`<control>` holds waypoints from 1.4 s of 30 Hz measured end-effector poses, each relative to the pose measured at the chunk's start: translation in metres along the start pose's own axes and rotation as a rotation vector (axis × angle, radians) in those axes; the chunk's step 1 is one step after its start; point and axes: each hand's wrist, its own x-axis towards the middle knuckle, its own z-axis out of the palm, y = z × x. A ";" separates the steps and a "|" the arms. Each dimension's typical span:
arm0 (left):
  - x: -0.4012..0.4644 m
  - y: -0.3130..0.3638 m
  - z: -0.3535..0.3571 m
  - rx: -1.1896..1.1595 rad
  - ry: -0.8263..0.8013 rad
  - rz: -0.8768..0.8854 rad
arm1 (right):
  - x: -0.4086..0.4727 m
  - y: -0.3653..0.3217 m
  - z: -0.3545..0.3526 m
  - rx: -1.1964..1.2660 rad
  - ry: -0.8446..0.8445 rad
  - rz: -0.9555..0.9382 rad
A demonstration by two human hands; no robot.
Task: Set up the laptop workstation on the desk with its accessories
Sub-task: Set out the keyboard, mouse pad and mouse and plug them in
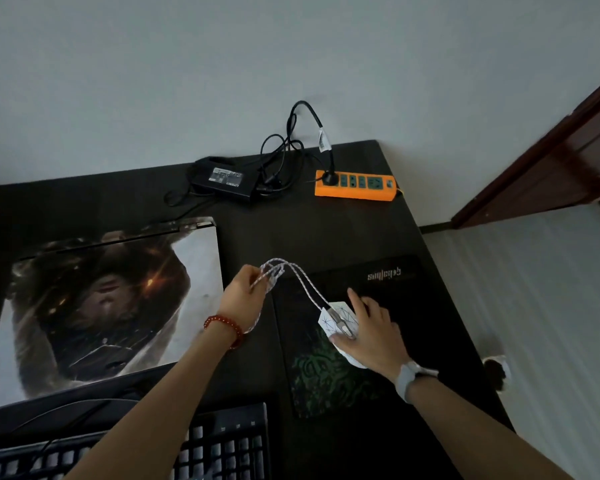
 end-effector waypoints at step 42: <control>-0.022 -0.028 -0.022 0.480 -0.285 1.083 | 0.102 -0.144 -0.071 1.360 -0.681 0.371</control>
